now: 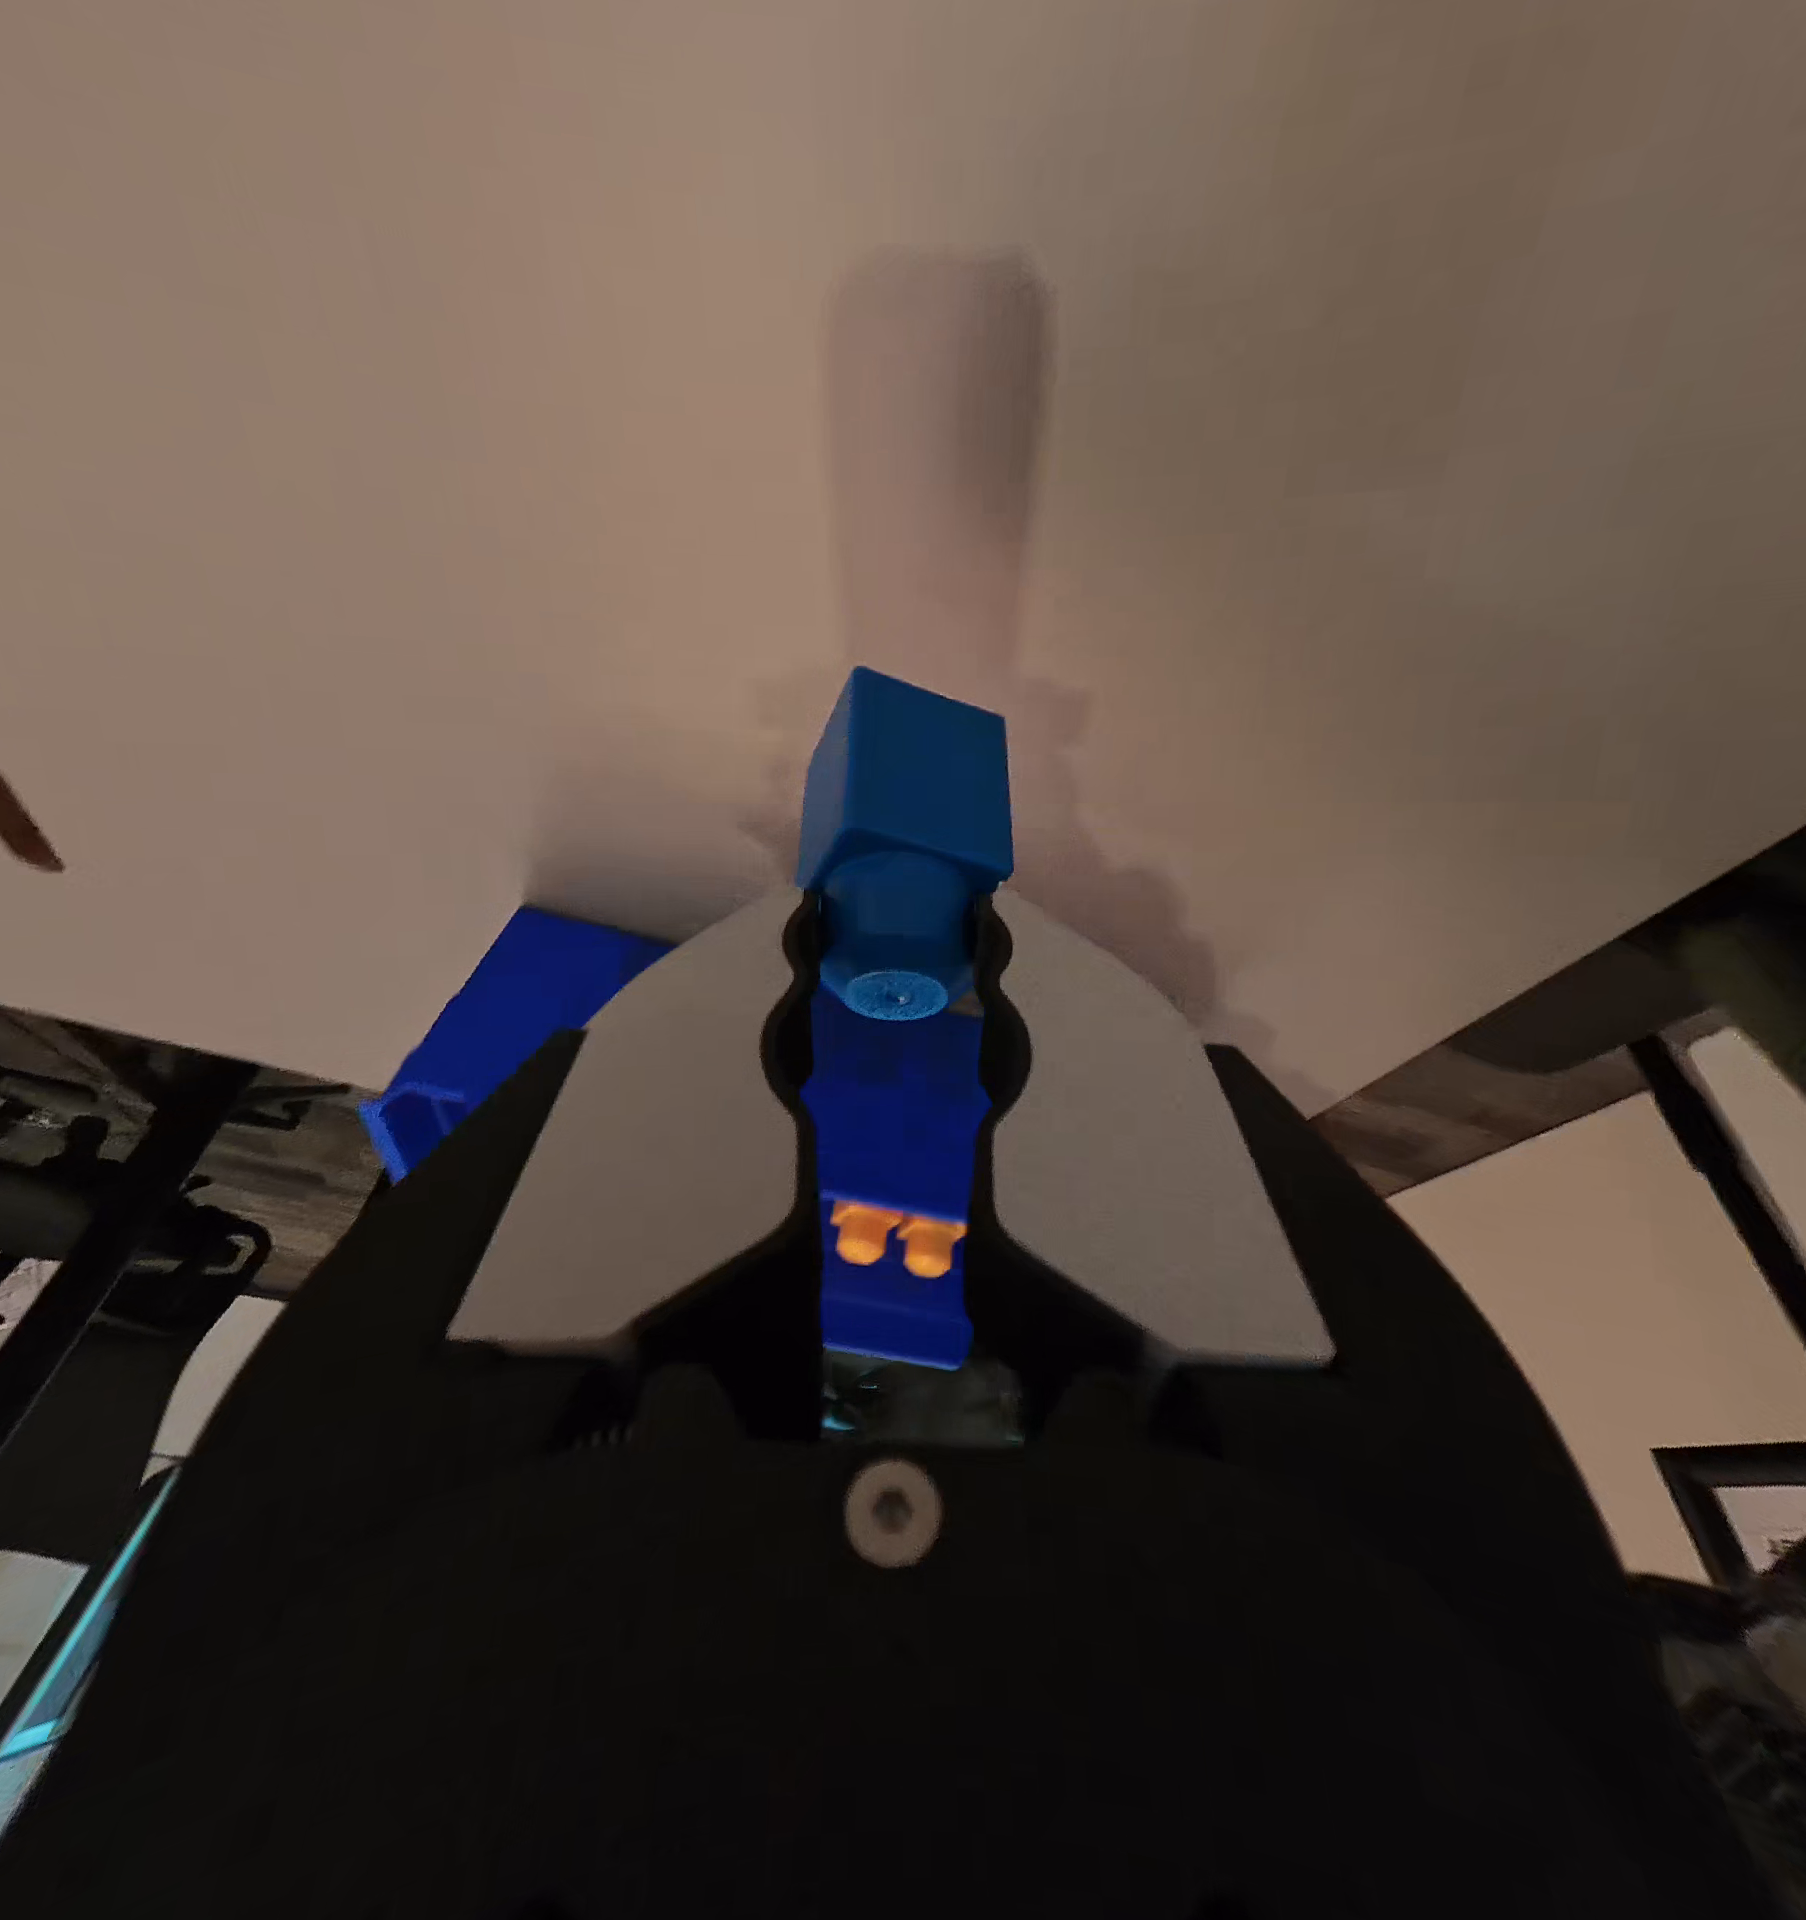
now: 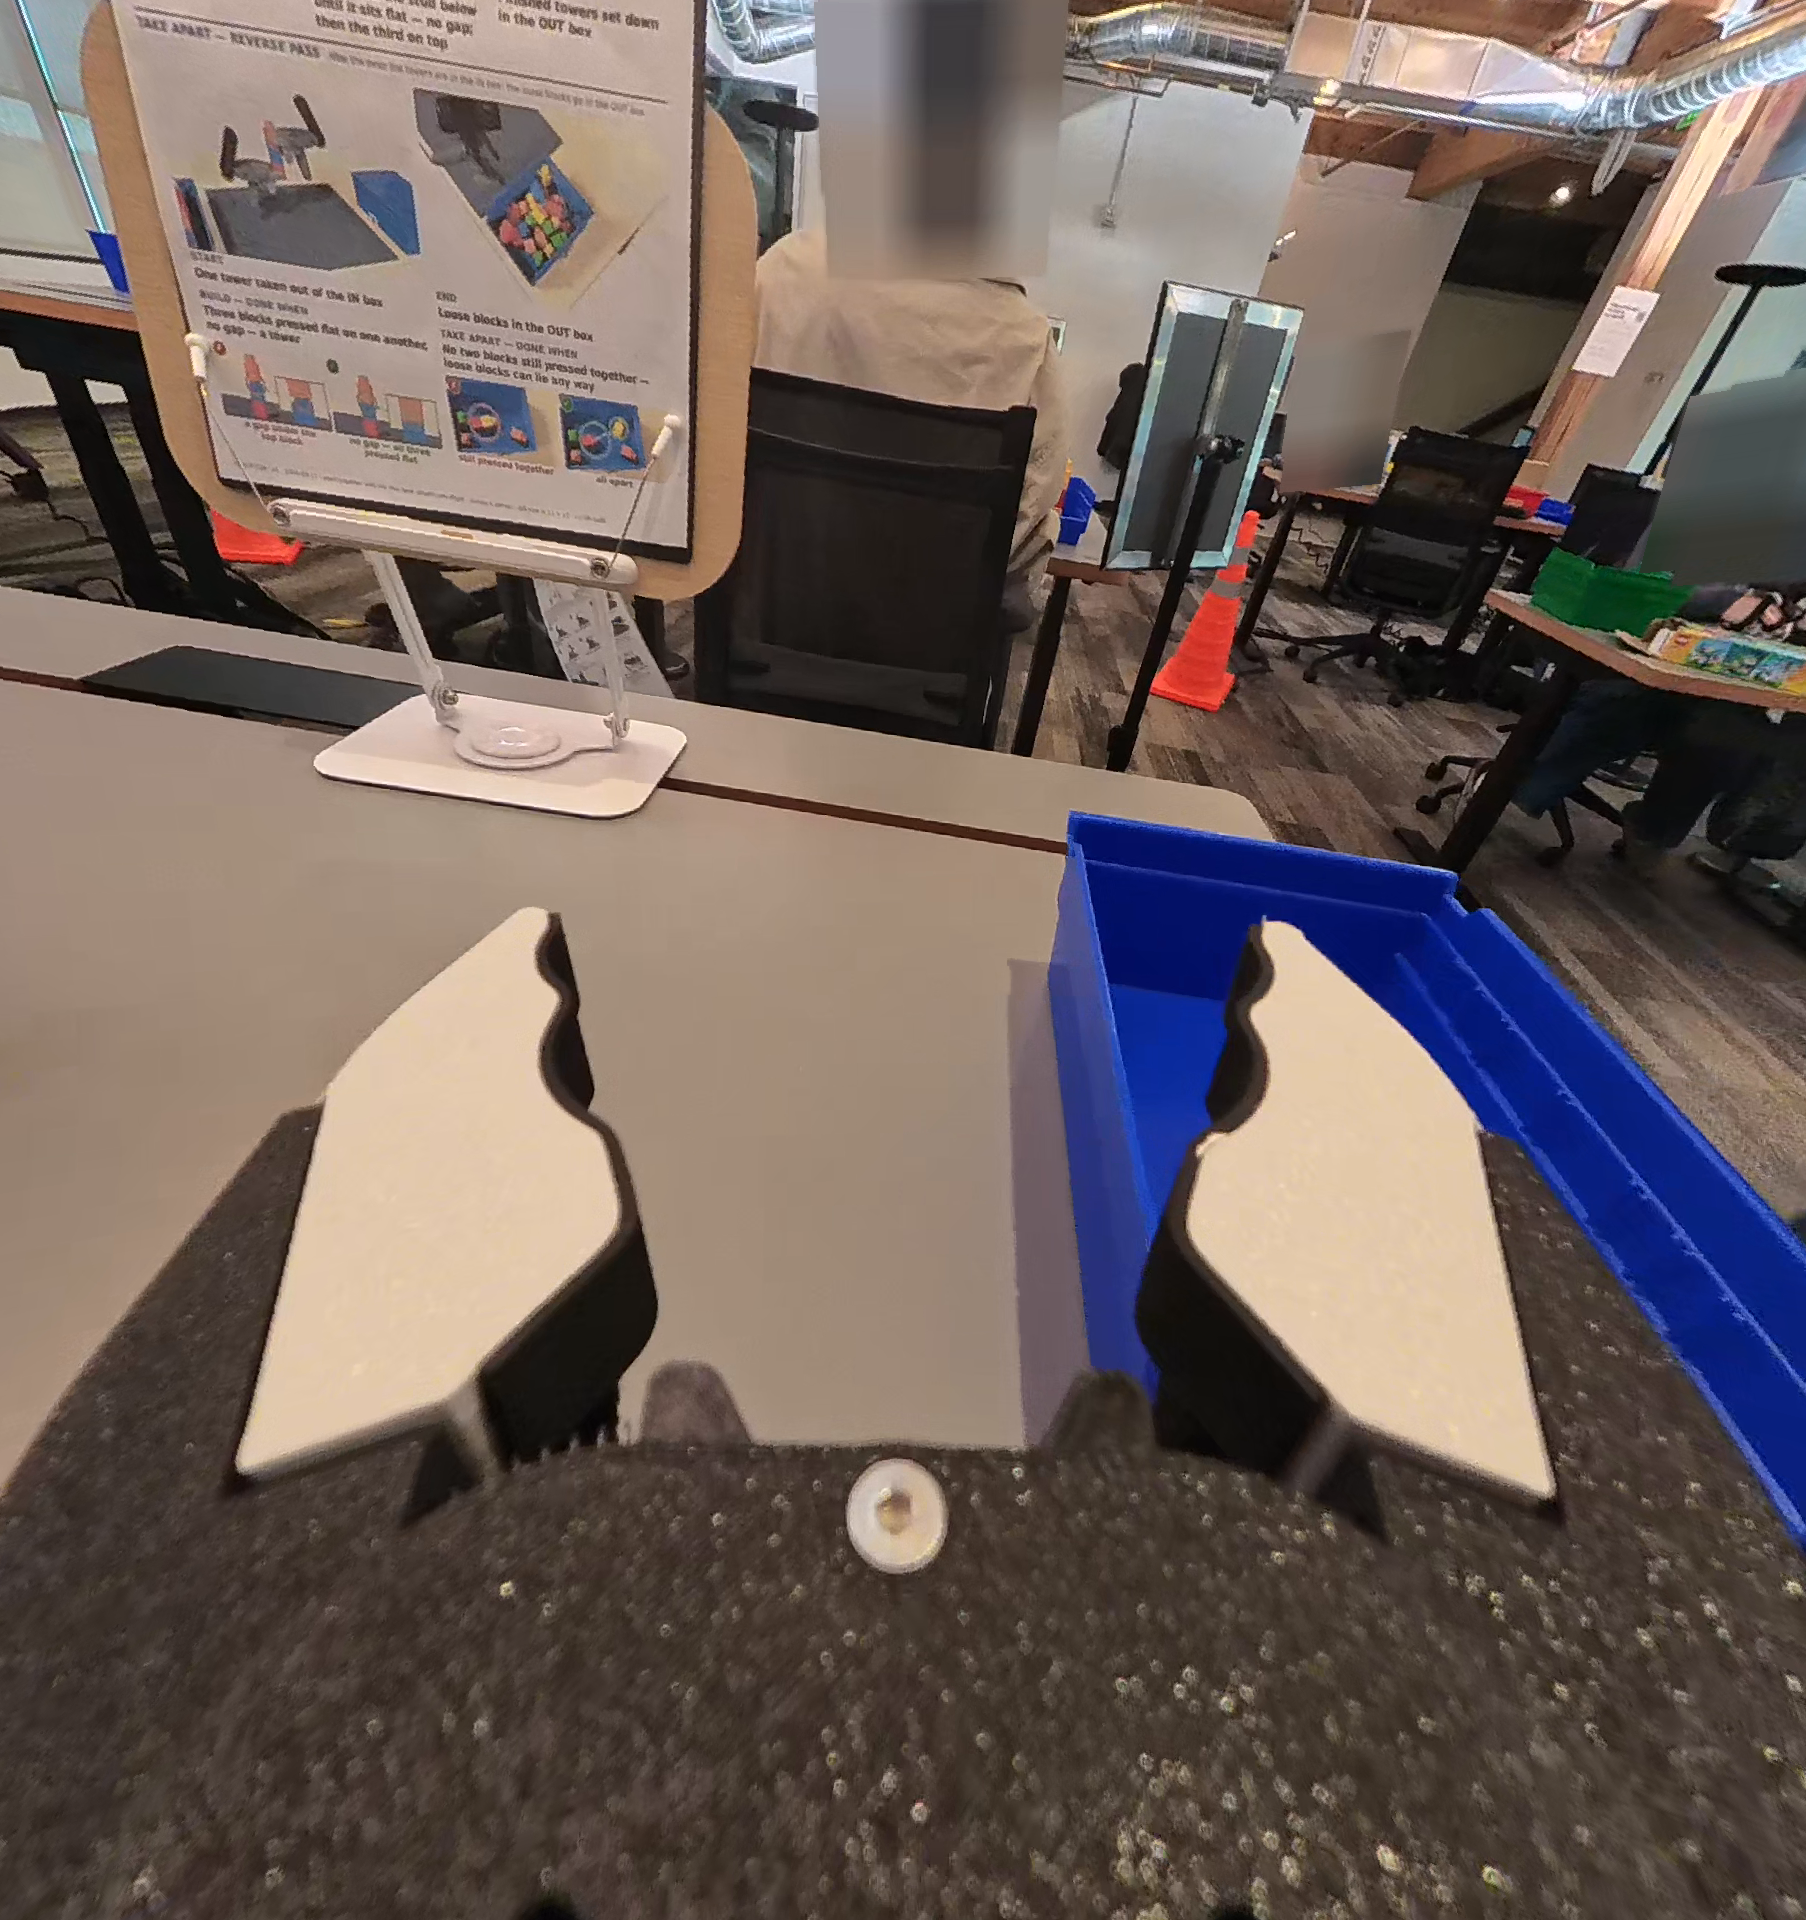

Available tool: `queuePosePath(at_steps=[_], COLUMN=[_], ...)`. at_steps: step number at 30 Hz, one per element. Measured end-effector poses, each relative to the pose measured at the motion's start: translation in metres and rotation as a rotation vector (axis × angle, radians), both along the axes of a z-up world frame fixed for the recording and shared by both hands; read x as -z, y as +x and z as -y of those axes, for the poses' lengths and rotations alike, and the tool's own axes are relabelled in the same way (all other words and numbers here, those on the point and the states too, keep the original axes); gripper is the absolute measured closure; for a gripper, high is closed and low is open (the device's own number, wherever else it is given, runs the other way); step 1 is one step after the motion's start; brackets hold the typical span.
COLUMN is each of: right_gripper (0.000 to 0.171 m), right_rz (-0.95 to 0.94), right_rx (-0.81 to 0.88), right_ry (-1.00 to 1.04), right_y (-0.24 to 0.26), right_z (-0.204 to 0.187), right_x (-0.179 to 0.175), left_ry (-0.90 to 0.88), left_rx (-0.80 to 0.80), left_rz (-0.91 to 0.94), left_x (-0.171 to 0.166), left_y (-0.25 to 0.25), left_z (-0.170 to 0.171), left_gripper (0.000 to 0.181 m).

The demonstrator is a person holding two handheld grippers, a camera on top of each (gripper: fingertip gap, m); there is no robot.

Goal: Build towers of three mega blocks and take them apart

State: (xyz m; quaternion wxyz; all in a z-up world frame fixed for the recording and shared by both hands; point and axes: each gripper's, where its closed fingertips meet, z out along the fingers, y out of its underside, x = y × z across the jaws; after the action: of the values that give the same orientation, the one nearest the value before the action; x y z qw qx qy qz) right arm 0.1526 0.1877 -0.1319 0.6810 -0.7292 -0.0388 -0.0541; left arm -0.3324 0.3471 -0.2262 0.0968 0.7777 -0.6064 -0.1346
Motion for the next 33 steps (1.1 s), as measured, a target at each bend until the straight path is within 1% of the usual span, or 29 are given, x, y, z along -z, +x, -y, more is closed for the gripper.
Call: queuePosePath(at_steps=[7, 14, 26, 33], right_gripper=[0.054, 0.054, 0.055, 0.055], right_rz=[-0.001, -0.007, -0.005, -0.002], right_rx=[-0.001, -0.004, -0.007, -0.006], right_ry=[0.002, -0.001, -0.004, -0.006], right_y=[-0.001, -0.001, -0.002, -0.001], right_z=[0.003, 0.005, 0.005, 0.005], right_x=[0.0, 0.003, 0.004, 0.004], left_ry=[-0.057, -0.085, -0.117, -0.113], left_rx=[0.041, 0.051, 0.035, 0.03], left_rz=[-0.032, 0.01, 0.011, 0.013], left_x=[0.026, 0.048, 0.072, 0.075], left_y=[0.063, 0.104, 0.12, 0.127], left_z=[0.021, 0.022, 0.02, 0.019], left_gripper=[0.153, 0.154, 0.154, 0.153])
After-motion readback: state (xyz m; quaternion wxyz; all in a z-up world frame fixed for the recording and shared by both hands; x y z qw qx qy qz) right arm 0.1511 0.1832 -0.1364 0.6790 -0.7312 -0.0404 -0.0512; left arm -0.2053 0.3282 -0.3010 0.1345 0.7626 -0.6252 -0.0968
